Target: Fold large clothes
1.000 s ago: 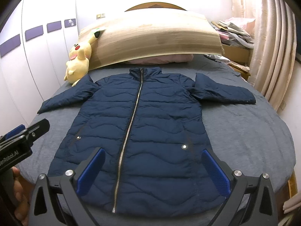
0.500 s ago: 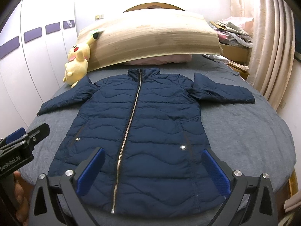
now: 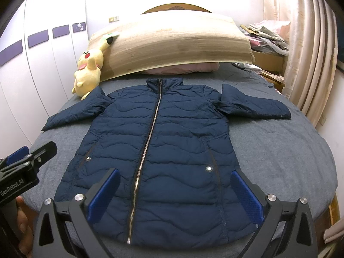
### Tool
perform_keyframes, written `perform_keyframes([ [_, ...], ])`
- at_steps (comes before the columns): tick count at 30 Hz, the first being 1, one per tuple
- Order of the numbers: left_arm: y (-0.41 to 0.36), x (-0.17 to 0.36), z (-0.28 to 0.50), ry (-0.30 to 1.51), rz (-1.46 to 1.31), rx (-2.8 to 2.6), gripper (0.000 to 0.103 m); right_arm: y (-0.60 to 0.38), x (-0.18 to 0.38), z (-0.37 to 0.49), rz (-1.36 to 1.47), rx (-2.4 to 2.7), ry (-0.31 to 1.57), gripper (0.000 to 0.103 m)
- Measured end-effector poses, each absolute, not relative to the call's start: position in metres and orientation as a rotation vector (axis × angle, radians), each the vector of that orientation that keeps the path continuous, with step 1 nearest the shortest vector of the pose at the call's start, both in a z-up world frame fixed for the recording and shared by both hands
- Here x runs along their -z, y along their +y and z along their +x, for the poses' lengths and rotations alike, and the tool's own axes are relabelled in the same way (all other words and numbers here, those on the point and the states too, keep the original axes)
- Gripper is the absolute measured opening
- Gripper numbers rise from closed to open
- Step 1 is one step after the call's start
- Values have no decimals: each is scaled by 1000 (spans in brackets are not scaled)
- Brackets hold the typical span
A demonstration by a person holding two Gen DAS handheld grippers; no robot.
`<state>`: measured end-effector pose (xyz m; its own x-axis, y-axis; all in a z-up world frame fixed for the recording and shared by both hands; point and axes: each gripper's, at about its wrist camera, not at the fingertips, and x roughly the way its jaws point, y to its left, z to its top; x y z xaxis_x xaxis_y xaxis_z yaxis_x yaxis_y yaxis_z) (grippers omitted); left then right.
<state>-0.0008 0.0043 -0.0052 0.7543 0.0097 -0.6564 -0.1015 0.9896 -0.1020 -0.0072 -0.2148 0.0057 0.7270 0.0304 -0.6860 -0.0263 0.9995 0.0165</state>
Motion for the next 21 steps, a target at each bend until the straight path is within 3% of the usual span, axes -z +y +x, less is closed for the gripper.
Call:
perform_keyframes([
  [15, 9, 29, 9, 753, -163, -32, 103, -230, 7, -14, 102, -157, 697, 103],
  [21, 18, 72, 35, 832, -184, -47, 103, -265, 74, 9, 197, -221, 904, 103],
])
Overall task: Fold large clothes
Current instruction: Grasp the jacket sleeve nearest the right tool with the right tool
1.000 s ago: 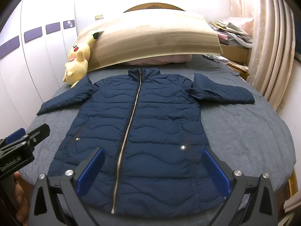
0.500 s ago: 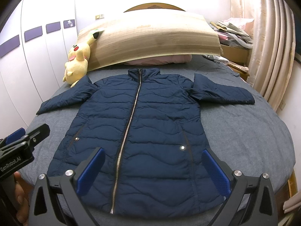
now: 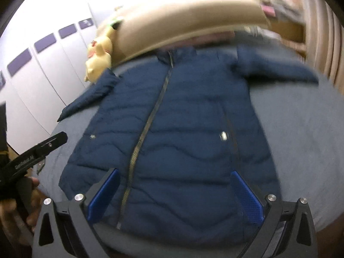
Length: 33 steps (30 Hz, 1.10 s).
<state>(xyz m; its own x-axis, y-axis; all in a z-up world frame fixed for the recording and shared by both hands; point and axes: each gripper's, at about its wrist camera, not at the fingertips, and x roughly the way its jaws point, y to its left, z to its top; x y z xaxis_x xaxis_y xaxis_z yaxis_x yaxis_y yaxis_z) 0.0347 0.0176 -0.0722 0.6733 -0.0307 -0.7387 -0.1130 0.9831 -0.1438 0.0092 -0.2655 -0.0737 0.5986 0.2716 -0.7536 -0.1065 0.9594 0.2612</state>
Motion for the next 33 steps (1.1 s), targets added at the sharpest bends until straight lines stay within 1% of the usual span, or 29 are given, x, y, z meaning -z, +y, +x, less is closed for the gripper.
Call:
perform_keyframes([
  [5, 25, 92, 56, 893, -199, -72, 103, -319, 78, 29, 294, -146, 909, 103],
  [9, 22, 98, 70, 879, -194, -70, 103, -389, 76, 62, 496, -77, 933, 103],
  [14, 21, 110, 91, 900, -171, -86, 103, -508, 81, 100, 938, -48, 788, 103],
  [17, 19, 119, 107, 916, -161, -100, 103, -566, 92, 126, 1100, -14, 721, 102],
  [18, 18, 122, 112, 919, -155, -107, 103, -578, 94, 132, 1128, 6, 706, 100],
  [20, 18, 126, 117, 919, -142, -119, 103, -613, 103, 155, 1191, 54, 674, 85],
  [21, 18, 128, 120, 916, -140, -122, 103, -624, 105, 164, 1206, 65, 667, 80],
  [22, 18, 130, 124, 912, -141, -126, 103, -638, 111, 176, 1229, 88, 661, 70],
  [23, 20, 132, 124, 913, -129, -138, 103, -649, 115, 188, 1238, 108, 662, 67],
  [33, 29, 137, 150, 885, -142, -155, 103, -700, 155, 286, 1198, 273, 709, 67],
])
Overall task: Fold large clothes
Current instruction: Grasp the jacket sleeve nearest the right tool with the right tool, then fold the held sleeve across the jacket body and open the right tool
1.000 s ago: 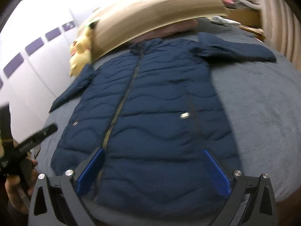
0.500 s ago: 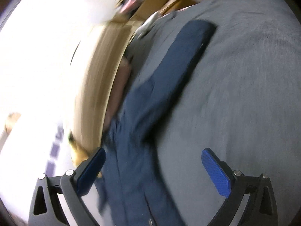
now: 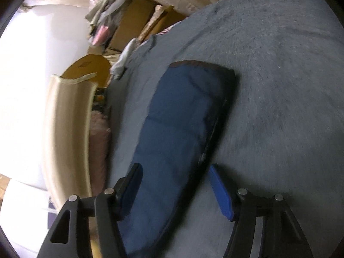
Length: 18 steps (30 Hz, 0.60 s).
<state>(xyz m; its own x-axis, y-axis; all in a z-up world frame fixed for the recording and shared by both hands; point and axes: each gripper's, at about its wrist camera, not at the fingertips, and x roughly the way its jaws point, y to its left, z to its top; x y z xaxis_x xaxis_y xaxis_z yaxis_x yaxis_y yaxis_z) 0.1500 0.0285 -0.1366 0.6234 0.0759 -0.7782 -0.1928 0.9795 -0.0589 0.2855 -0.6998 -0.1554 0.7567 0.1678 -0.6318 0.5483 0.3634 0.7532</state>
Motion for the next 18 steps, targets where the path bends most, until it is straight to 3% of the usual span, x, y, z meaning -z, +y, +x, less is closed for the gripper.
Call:
perform_keyframes([
  [3, 35, 148, 156, 919, -146, -159, 103, -712, 162, 297, 1176, 319, 705, 64],
  [4, 36, 153, 157, 935, -155, -159, 103, -713, 161, 301, 1154, 335, 715, 52],
  [5, 38, 158, 159, 948, -167, -156, 103, -714, 159, 309, 1117, 364, 747, 33],
  [8, 38, 159, 159, 941, -175, -153, 103, -714, 143, 326, 1014, 383, 799, 12],
  [13, 40, 156, 156, 925, -200, -136, 103, -659, 48, 342, 706, 315, 727, 9],
  [18, 50, 139, 142, 878, -242, -113, 103, -543, -60, 353, 473, 136, 613, 9],
])
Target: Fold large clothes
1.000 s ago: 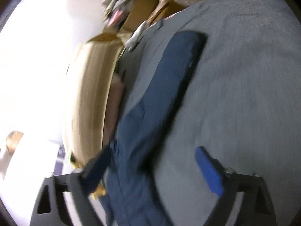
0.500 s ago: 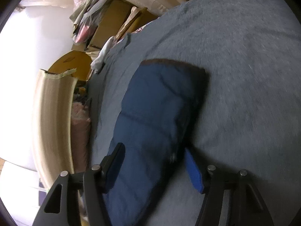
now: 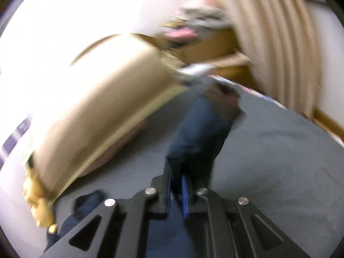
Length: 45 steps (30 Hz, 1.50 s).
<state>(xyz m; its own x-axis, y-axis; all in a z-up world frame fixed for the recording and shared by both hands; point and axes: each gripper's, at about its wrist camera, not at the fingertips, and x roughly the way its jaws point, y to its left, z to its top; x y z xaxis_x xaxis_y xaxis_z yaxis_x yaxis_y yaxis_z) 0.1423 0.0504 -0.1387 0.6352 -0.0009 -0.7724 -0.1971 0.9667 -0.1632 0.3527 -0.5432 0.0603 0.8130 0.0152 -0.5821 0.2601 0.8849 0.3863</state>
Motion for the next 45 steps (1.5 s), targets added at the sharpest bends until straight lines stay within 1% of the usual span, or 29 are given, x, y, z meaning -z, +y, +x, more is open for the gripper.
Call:
perform_keyframes([
  [2, 56, 130, 135, 849, -255, -113, 103, -484, -92, 353, 384, 44, 576, 9],
  [6, 78, 115, 119, 807, -289, -126, 103, -374, -120, 340, 273, -125, 556, 9],
  [9, 95, 108, 106, 784, -315, -148, 103, -295, -108, 334, 204, -219, 608, 10],
  [12, 111, 103, 95, 769, -332, -164, 103, -225, -67, 333, 140, -277, 735, 13],
  [13, 114, 102, 92, 765, -334, -168, 103, -203, -48, 337, 94, -290, 791, 21],
  [15, 122, 100, 85, 763, -334, -175, 103, -167, -6, 346, -1, -296, 911, 71],
  [16, 124, 100, 83, 763, -337, -175, 103, -156, 10, 348, -26, -303, 964, 103],
  [17, 127, 99, 80, 760, -344, -172, 103, -144, 27, 349, -46, -321, 1014, 103],
  [19, 130, 98, 81, 764, -348, -165, 103, -135, 36, 342, -42, -347, 1038, 103],
  [23, 127, 90, 99, 779, -362, -102, 103, -156, 5, 314, 83, -411, 963, 103],
  [25, 118, 81, 120, 785, -406, -10, 103, -187, -14, 293, 208, -441, 897, 103],
  [27, 108, 76, 146, 819, -466, 103, 103, -218, -19, 286, 291, -419, 857, 103],
  [30, 92, 76, 199, 881, -562, 202, 103, -274, -7, 263, 393, -351, 840, 103],
  [33, 68, 81, 257, 935, -616, 283, 103, -324, 19, 242, 451, -288, 872, 103],
  [37, 36, 111, 327, 1060, -668, 271, 103, -389, 56, 217, 553, -222, 918, 103],
  [41, 17, 142, 367, 1139, -647, 197, 103, -440, 76, 197, 638, -157, 914, 103],
  [42, 12, 150, 375, 1158, -632, 171, 98, -450, 77, 193, 648, -142, 914, 103],
  [43, 9, 156, 379, 1172, -629, 161, 75, -457, 80, 191, 657, -130, 916, 103],
  [44, 6, 162, 384, 1204, -599, 125, 61, -465, 83, 192, 666, -118, 922, 103],
  [45, 5, 163, 386, 1216, -555, 79, 27, -473, 84, 190, 675, -110, 928, 103],
])
